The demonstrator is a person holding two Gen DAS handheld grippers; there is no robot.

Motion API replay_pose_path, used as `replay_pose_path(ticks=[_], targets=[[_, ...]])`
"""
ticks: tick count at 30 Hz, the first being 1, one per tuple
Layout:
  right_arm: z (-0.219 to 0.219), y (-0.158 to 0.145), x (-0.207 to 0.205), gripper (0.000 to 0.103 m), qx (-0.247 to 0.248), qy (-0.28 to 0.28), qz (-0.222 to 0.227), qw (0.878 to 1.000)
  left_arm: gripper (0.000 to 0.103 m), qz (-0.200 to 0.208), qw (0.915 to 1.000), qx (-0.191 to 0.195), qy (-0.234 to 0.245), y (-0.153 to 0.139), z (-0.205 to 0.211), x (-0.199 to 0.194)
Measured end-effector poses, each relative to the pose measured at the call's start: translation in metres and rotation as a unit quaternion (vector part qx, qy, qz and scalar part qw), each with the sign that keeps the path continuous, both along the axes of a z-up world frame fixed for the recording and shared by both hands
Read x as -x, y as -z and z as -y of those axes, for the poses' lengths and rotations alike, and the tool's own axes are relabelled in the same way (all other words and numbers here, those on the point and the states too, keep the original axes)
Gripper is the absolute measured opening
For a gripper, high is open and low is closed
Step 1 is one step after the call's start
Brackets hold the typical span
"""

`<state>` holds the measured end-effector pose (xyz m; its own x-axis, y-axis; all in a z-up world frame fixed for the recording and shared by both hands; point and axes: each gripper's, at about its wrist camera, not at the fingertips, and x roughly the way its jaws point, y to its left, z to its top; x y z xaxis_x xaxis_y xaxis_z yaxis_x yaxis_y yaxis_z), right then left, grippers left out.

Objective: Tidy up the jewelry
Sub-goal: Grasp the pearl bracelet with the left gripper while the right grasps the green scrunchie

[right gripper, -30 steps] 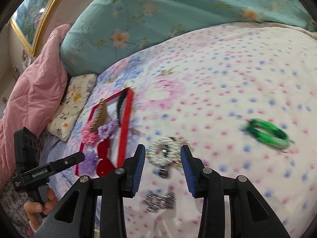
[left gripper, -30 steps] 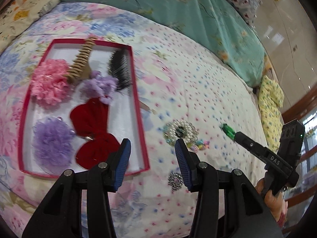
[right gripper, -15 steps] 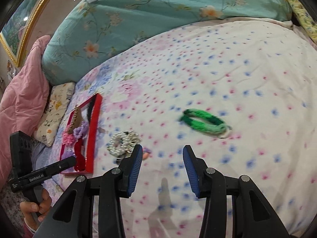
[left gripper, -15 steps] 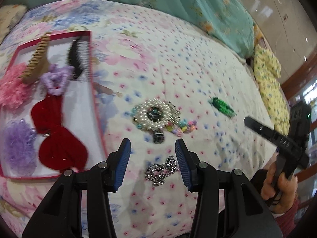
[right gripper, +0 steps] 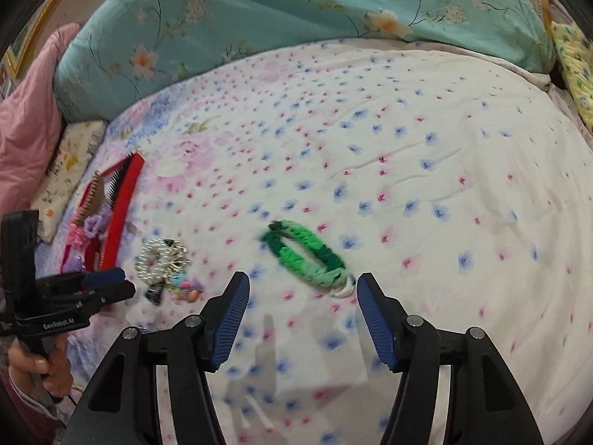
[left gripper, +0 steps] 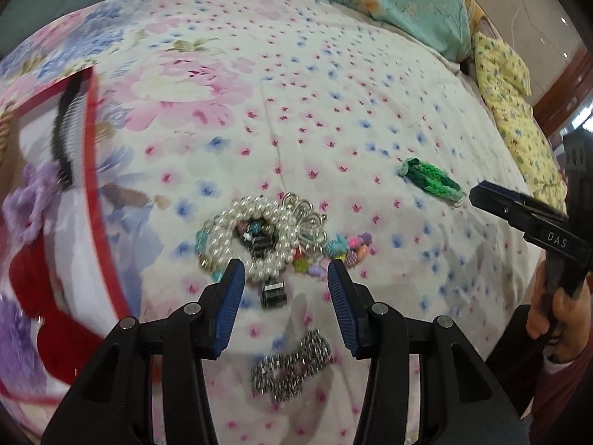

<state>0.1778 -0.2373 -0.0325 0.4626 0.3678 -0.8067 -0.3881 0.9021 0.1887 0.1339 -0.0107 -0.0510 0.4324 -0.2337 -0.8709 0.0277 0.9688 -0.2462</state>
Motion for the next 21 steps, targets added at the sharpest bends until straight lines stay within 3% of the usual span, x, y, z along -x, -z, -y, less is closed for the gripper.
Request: replay_pose_path(ticks=[12,14,15,17,21], targets=[[-0.019,0.021,-0.023,0.062,0.028,-0.032,-0.022,0.999,0.044,-0.023,0.995,-0.071,0.066,0.025,0.026,-0.02],[-0.021,0.027,-0.024,0.06,0.033,-0.034,-0.031,0.998,0.035,-0.021,0.9945,-0.076,0.069,0.026,0.025,-0.019],[-0.021,0.03,-0.024,0.056,0.035,-0.034,-0.035,0.998,0.027,-0.02,0.9944,-0.077,0.07,0.026,0.024,-0.017],[-0.022,0.033,-0.023,0.031,0.043,-0.032,-0.038,0.998,0.014,-0.02,0.9945,-0.08,0.065,0.025,0.02,-0.016],[-0.019,0.031,-0.02,0.021,0.016,-0.032,-0.047,0.998,0.011,-0.025,0.9985,-0.024,0.041,0.024,0.002,-0.011]])
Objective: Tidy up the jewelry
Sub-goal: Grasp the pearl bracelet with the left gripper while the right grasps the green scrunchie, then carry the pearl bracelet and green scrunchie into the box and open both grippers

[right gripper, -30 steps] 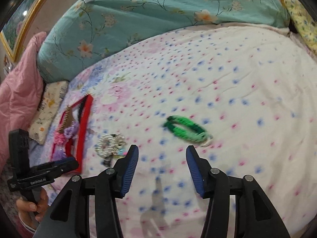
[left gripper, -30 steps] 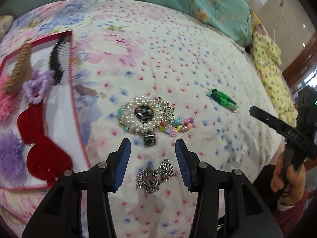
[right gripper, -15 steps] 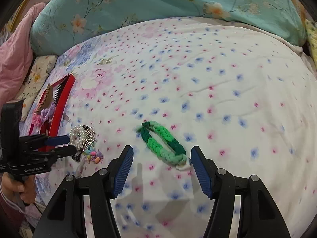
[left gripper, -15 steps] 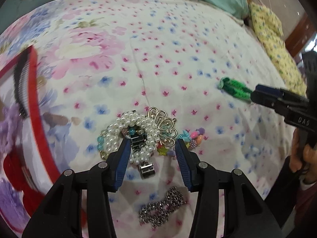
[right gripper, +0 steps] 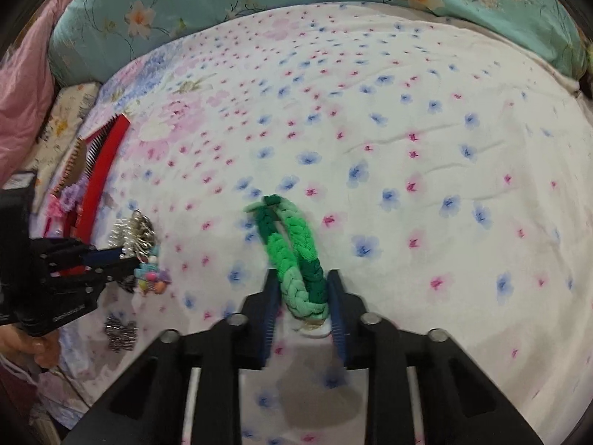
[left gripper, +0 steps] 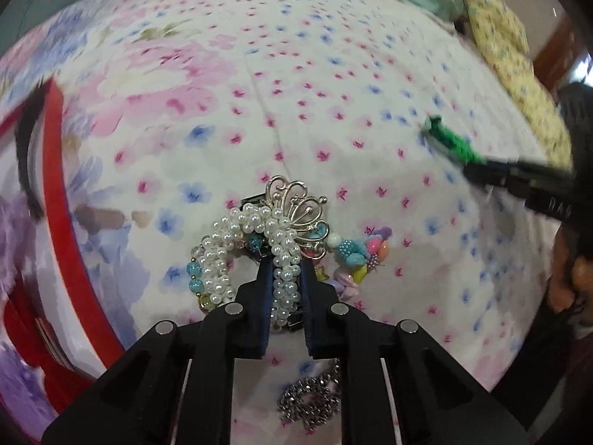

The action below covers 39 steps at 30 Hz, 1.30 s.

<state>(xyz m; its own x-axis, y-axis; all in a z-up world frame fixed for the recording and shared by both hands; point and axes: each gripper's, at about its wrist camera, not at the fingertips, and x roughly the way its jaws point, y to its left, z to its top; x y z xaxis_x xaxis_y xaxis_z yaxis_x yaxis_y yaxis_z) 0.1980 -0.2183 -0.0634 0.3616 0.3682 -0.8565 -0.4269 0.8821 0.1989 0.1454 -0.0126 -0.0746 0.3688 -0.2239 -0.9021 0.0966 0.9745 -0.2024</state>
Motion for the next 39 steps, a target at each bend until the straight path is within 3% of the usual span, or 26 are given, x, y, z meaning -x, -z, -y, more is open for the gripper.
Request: replay_pose_path(ticks=[8,14,28,39], targets=[[-0.003,-0.016,0.024,0.019,-0.055,0.003,0.009,0.998,0.011,0.03,0.9943,0.088,-0.051,-0.028,-0.037,0.028],[-0.02,-0.022,0.044,0.019,-0.093,-0.005,0.005,0.996,0.011,0.055,0.988,0.117,-0.084,-0.046,-0.056,0.051],[-0.081,-0.028,0.085,0.019,-0.118,-0.056,-0.005,0.991,0.011,0.093,0.9734,0.146,-0.15,-0.069,-0.105,0.108],[-0.136,-0.031,0.107,0.019,-0.122,-0.108,-0.014,0.987,0.011,0.118,0.9634,0.143,-0.193,-0.078,-0.146,0.142]])
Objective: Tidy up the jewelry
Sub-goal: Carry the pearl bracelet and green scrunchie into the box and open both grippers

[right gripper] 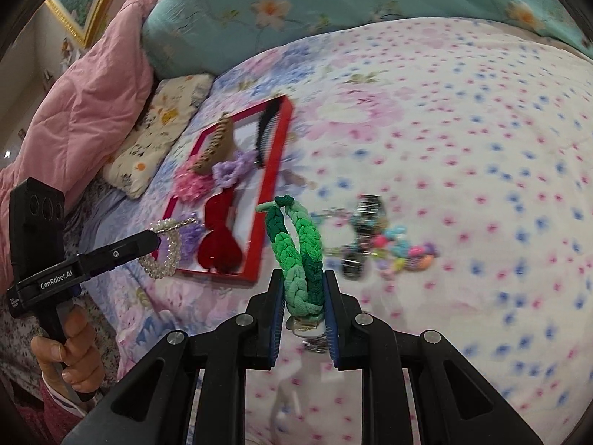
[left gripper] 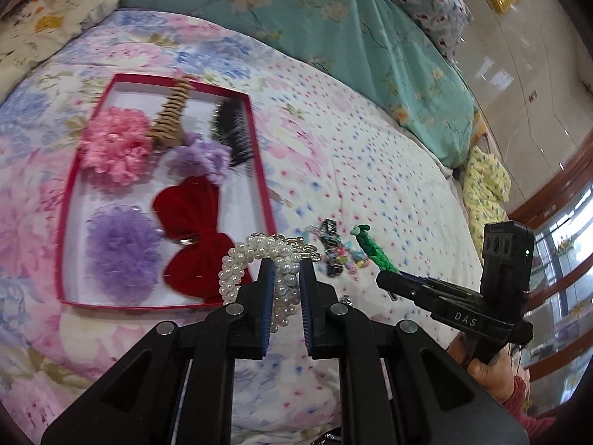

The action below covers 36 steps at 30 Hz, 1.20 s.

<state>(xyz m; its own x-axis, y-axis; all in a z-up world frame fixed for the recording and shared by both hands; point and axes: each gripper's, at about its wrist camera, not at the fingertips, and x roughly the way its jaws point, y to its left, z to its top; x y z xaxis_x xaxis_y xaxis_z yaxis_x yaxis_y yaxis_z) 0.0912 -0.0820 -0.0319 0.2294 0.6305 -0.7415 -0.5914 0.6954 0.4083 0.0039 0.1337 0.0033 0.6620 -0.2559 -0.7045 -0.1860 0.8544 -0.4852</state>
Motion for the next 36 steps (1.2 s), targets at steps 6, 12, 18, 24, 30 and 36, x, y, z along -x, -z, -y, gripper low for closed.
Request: replay_pose_path(ticks=[6,12,18,24,30,36], targets=[[-0.034,-0.006,0.009,0.019,-0.006,-0.028,0.004,1.0,0.011,0.001,0.9995,0.001,-0.032,0.002,-0.026,0.011],[-0.067,-0.006,0.012,0.019,-0.007,-0.046,0.004,0.999,0.011,0.003,0.9981,-0.011,-0.061,0.001,-0.047,0.02],[-0.108,0.004,0.011,0.019,0.002,-0.068,0.002,0.998,0.011,0.0,0.9961,-0.029,-0.083,0.004,-0.069,0.017],[-0.144,0.017,0.002,0.019,0.022,-0.071,0.004,0.997,0.011,-0.009,0.9933,-0.053,-0.102,0.011,-0.093,0.001],[-0.169,0.029,-0.012,0.019,0.043,-0.07,0.011,0.997,0.011,-0.023,0.9907,-0.074,-0.111,0.026,-0.104,-0.018],[-0.177,0.04,-0.016,0.023,0.053,-0.075,0.005,0.996,0.011,-0.044,0.9915,-0.067,-0.103,0.047,-0.103,-0.026]])
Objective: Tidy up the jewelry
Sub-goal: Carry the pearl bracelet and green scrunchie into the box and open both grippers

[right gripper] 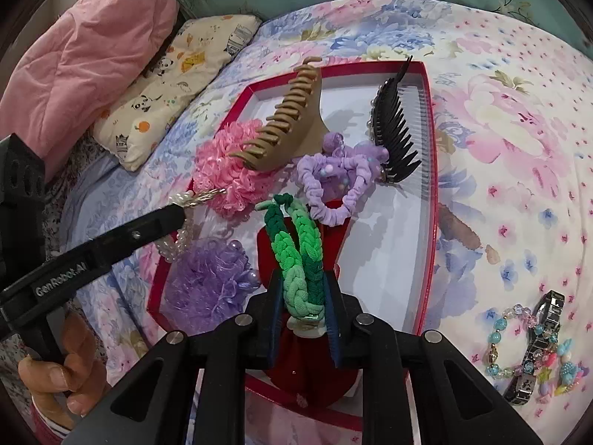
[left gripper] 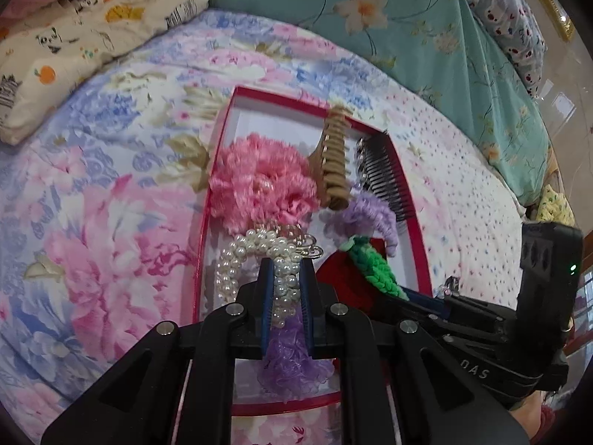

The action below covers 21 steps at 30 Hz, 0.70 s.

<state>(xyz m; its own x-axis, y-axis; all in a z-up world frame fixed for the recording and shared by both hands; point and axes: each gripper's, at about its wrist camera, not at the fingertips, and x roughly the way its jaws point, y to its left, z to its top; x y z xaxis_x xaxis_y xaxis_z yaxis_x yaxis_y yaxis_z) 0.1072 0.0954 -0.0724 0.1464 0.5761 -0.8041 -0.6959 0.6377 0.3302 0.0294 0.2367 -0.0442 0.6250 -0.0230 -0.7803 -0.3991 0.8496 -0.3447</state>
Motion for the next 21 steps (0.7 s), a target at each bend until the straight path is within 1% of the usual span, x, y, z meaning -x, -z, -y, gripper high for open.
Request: replay_pose_path(ticks=[5,10,18,20,21], targets=[[0.002,0.001,-0.001,0.027,-0.003,-0.001,-0.003,1.0,0.011,-0.013,0.9998,0.007,0.009,0.011,0.004,0.0],[0.002,0.003,-0.001,0.033,-0.005,-0.004,-0.009,1.0,0.011,-0.018,0.9997,0.018,0.003,0.016,0.001,0.0],[0.001,0.006,-0.001,0.034,-0.006,-0.002,-0.014,1.0,0.011,-0.021,0.9996,0.016,0.001,0.015,0.0,0.0],[0.002,0.005,-0.001,0.04,-0.008,-0.002,-0.014,1.0,0.011,-0.021,0.9996,0.017,0.001,0.015,0.0,0.0],[0.002,0.004,-0.001,0.041,-0.009,-0.002,-0.013,1.0,0.011,-0.022,0.9996,0.017,0.0,0.015,0.0,0.0]])
